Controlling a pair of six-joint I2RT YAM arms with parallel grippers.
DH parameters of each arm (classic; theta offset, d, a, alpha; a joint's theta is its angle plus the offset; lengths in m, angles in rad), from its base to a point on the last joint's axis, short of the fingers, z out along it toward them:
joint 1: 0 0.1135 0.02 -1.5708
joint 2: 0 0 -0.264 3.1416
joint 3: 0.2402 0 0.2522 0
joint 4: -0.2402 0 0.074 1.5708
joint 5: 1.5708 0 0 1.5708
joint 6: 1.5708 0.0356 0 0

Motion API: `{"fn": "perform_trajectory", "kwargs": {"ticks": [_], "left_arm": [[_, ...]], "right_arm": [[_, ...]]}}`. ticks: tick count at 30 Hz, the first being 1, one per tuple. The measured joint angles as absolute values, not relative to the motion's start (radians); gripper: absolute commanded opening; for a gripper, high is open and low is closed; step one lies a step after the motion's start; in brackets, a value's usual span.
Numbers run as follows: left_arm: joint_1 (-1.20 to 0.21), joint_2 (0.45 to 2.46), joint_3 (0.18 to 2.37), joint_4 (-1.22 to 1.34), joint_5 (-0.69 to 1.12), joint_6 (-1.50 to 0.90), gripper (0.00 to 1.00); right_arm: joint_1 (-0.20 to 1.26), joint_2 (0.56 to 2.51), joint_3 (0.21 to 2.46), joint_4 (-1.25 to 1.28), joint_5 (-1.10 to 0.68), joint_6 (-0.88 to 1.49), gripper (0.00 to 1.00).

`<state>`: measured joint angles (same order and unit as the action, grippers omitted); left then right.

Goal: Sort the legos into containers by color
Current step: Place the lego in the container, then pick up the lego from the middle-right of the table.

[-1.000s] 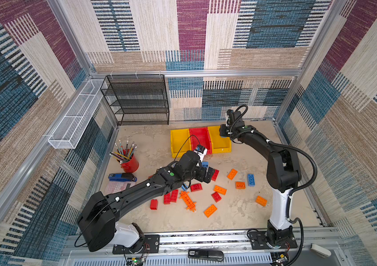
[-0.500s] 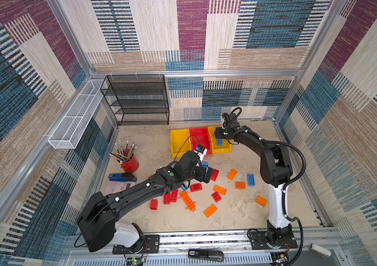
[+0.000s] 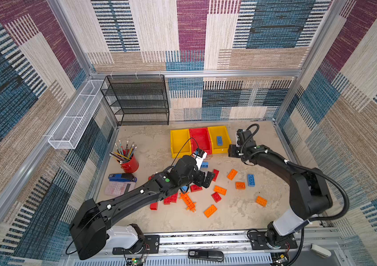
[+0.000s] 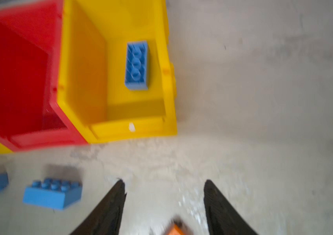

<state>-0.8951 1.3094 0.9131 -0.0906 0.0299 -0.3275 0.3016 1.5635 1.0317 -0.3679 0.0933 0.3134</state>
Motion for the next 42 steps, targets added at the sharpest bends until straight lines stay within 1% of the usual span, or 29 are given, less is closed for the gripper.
{"fn": "perform_trajectory", "kwargs": {"ticks": [3, 4, 7, 11, 15, 22, 26, 28, 32, 36, 41, 42], "left_arm": [[-0.925, 1.307, 0.899, -0.076, 0.043, -0.341, 0.99], [-0.935, 1.307, 0.899, -0.072, 0.055, -0.341, 0.99], [-0.970, 1.307, 0.900, -0.061, 0.062, -0.342, 0.99], [-1.003, 1.286, 0.899, -0.065, 0.084, -0.341, 0.99], [-1.007, 1.251, 0.879, -0.065, 0.081, -0.340, 0.99], [-1.010, 1.216, 0.853, -0.070, 0.078, -0.337, 0.99], [-1.010, 1.217, 0.853, -0.072, 0.077, -0.336, 0.99], [-1.010, 1.217, 0.853, -0.072, 0.077, -0.334, 0.99], [-1.010, 1.217, 0.853, -0.072, 0.064, -0.331, 0.99], [-1.010, 1.215, 0.853, -0.075, 0.055, -0.327, 0.99], [-1.010, 1.204, 0.847, -0.079, 0.047, -0.318, 0.99], [-1.010, 1.204, 0.847, -0.079, 0.046, -0.318, 0.99]], "right_arm": [[0.301, 1.462, 0.922, -0.372, 0.132, 0.360, 0.65], [0.301, 1.439, 0.897, -0.373, 0.148, 0.378, 0.67], [0.301, 1.393, 0.837, -0.388, 0.194, 0.441, 0.68], [0.300, 1.388, 0.783, -0.416, 0.239, 0.521, 0.68], [0.300, 1.386, 0.739, -0.430, 0.278, 0.578, 0.68], [0.292, 1.356, 0.692, -0.434, 0.318, 0.623, 0.69], [0.264, 1.355, 0.662, -0.430, 0.314, 0.631, 0.68], [0.248, 1.355, 0.647, -0.427, 0.301, 0.631, 0.65], [0.236, 1.369, 0.635, -0.405, 0.263, 0.625, 0.55], [0.236, 1.379, 0.634, -0.387, 0.233, 0.607, 0.47], [0.236, 1.362, 0.626, -0.378, 0.212, 0.595, 0.31], [0.236, 1.358, 0.626, -0.377, 0.208, 0.591, 0.29]]}}
